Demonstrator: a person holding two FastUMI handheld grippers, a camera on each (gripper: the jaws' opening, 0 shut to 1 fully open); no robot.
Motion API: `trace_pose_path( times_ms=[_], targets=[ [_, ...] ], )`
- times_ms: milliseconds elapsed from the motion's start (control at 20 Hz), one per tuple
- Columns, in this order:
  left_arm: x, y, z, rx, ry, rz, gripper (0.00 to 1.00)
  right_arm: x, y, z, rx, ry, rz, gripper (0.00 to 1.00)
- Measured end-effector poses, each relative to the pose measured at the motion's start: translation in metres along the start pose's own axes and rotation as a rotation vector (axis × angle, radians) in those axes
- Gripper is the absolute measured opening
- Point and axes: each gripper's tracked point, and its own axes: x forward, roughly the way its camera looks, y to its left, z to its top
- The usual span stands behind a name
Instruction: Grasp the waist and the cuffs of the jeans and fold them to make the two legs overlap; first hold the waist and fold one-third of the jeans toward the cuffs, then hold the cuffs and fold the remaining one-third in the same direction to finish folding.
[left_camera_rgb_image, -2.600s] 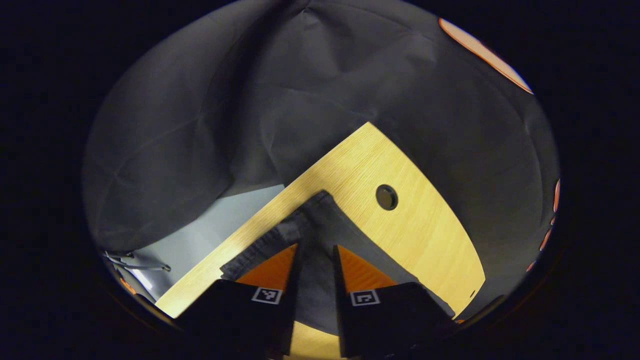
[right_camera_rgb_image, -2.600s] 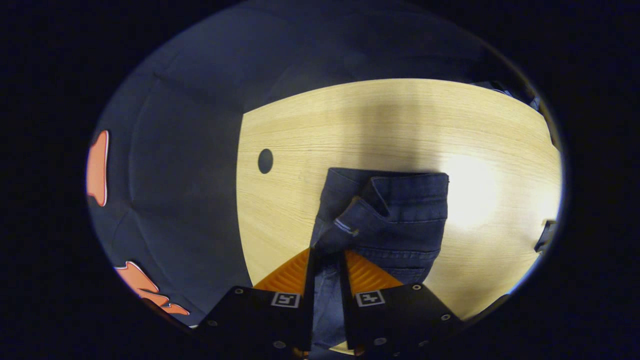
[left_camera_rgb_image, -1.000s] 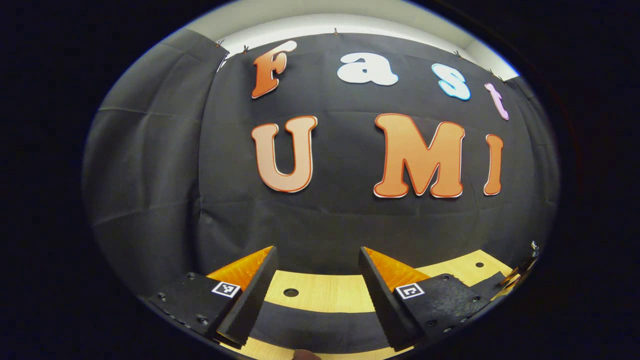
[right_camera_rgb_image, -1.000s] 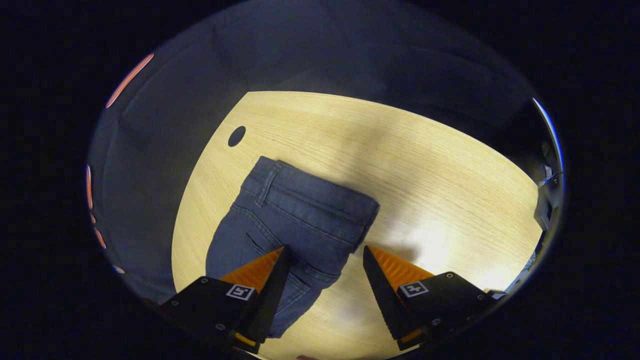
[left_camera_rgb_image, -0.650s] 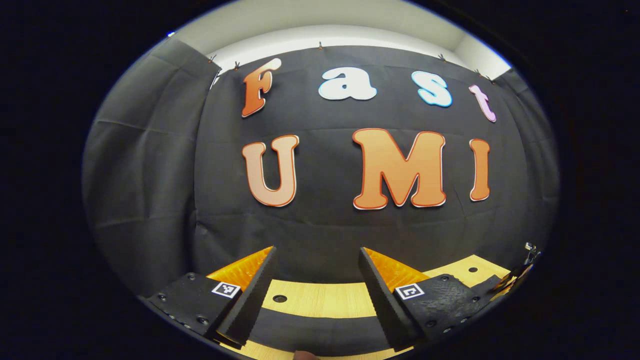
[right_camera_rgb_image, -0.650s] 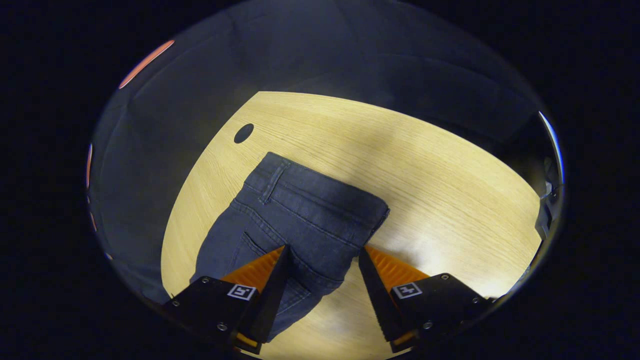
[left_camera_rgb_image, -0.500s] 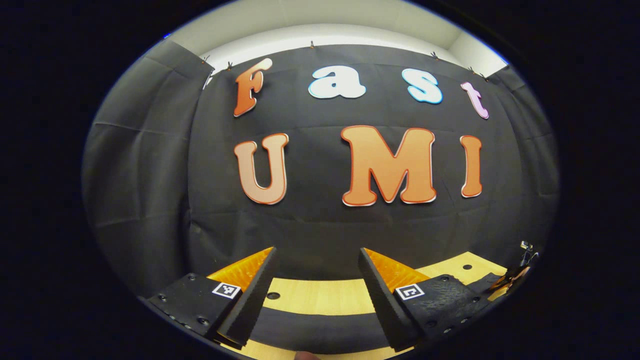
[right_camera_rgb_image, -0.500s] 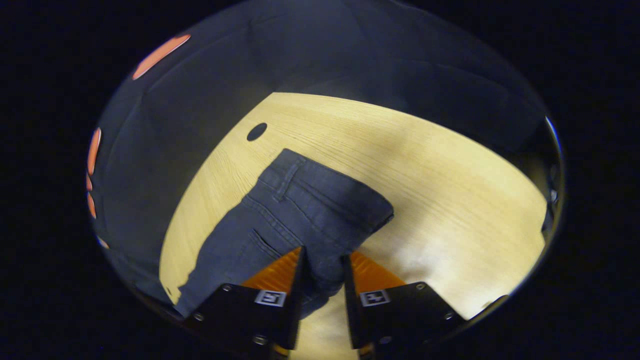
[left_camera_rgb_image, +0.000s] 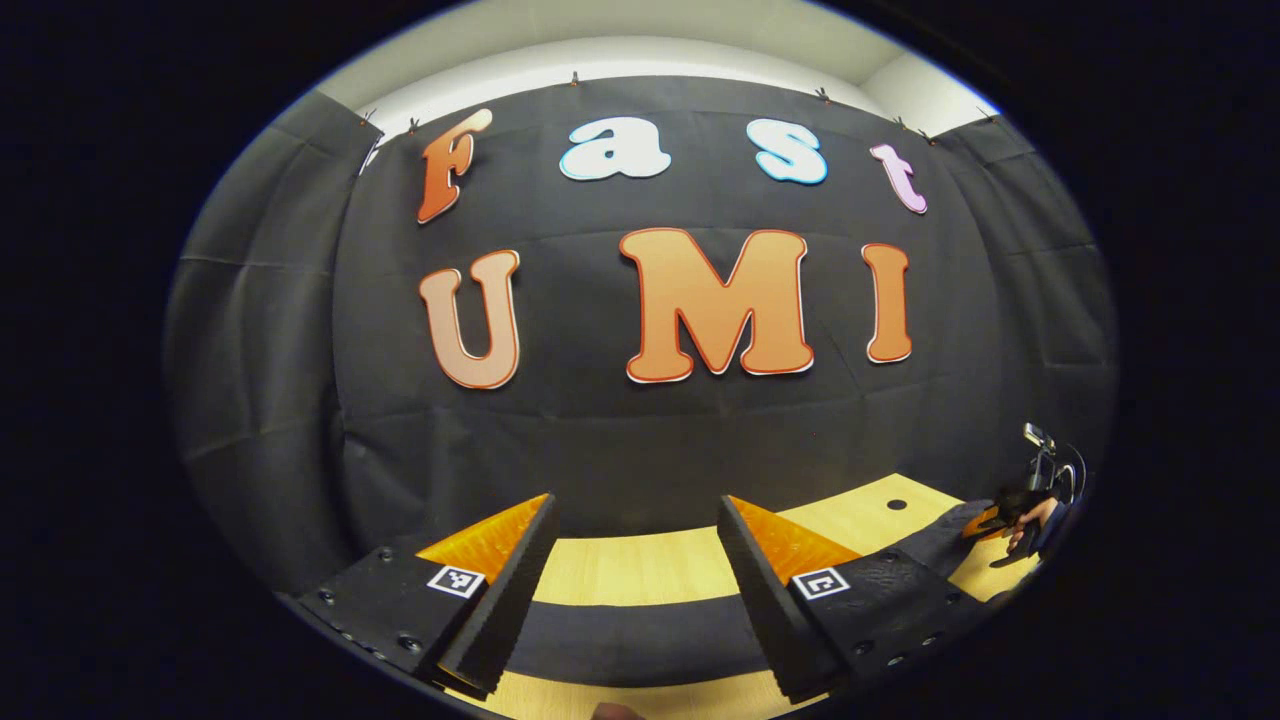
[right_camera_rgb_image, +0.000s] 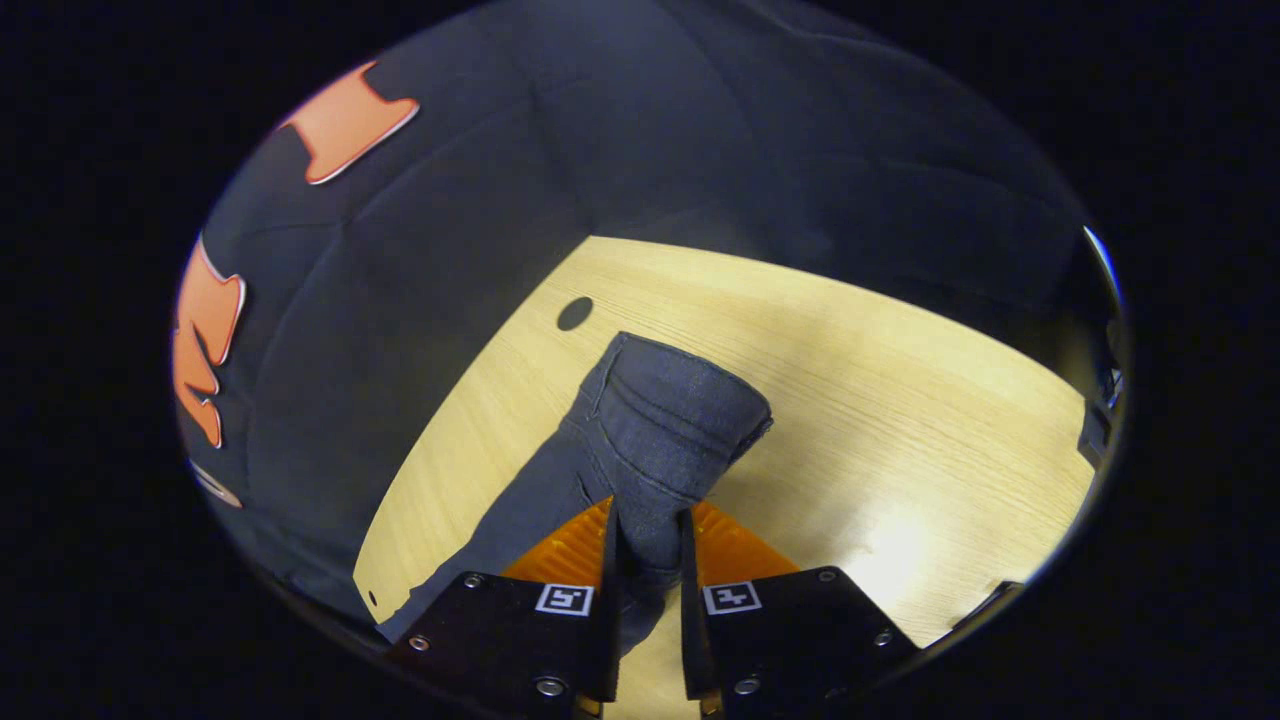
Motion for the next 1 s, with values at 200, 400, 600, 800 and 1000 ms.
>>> trace_pose_path(
  times_ms=[200,400,600,800,1000],
  targets=[
    [-0.006,0.01,-0.007,-0.018,0.006,-0.028,0.96,-0.036,0.043,0.003,-0.124,-0.069,0.052,0.26],
    [-0.013,0.032,-0.014,-0.038,0.014,-0.017,0.96,-0.067,0.086,-0.004,-0.236,-0.106,0.098,0.26],
    [-0.02,0.054,-0.028,-0.063,0.043,0.002,0.96,-0.09,0.131,-0.023,-0.357,-0.133,0.15,0.25],
    [-0.021,0.078,-0.039,-0.09,0.063,0.036,0.96,-0.101,0.178,-0.05,-0.5,-0.145,0.199,0.25],
    [-0.026,0.1,-0.047,-0.115,0.08,0.071,0.96,-0.109,0.213,-0.079,-0.623,-0.141,0.245,0.25]
  ],
)
